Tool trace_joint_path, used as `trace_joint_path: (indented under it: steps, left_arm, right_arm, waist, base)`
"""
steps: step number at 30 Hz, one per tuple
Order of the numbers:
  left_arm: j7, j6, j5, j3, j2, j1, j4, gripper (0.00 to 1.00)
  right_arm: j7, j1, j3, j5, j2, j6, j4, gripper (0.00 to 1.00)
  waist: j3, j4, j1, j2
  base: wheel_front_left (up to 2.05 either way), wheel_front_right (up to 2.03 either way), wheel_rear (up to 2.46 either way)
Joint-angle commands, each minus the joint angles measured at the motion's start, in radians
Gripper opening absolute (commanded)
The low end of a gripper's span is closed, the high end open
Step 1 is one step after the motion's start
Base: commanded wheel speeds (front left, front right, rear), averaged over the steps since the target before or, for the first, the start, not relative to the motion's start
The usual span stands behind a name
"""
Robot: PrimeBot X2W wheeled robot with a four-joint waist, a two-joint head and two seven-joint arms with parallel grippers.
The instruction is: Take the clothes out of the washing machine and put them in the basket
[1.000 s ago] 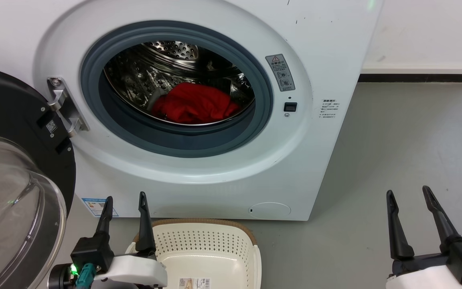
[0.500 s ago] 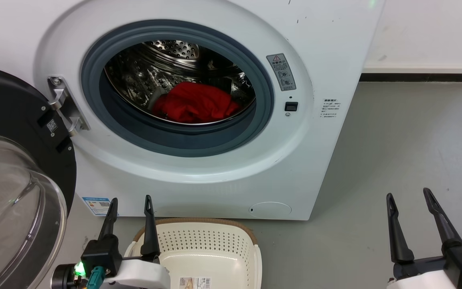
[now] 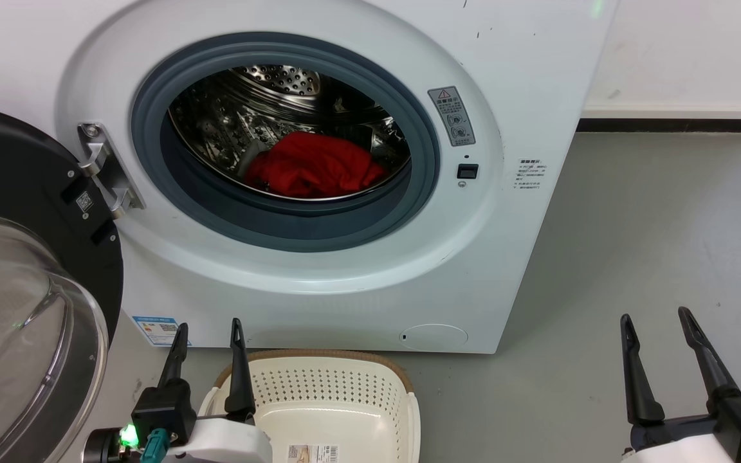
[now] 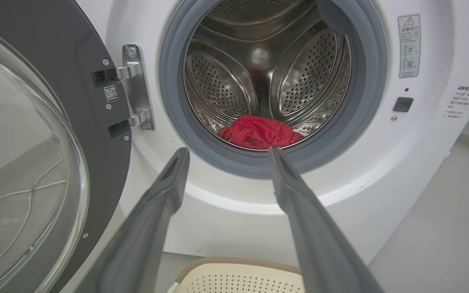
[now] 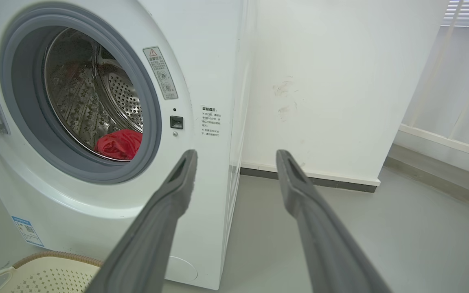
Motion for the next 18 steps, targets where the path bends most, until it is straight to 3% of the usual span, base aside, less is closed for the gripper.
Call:
trace_joint_path:
  steps: [1,18]
  left_arm:
    - [-0.005,0.002,0.004,0.002,0.001,0.010,0.001,1.00]
    - [-0.004,-0.018,0.011,0.014,0.001,-0.055,0.047,1.00]
  right_arm:
    - [-0.002,0.012,-0.001,0.004,0.001,0.000,0.001,1.00]
    - [-0.002,-0.012,0.008,0.002,0.001,-0.001,-0.007,1.00]
  waist:
    - [0.000,-0.001,0.0000,-0.0001]
    - [0.026,-0.010,0.0000,-0.0001]
  base:
    - [0.00,0.00,0.00]
    - [0.00,0.00,0.00]
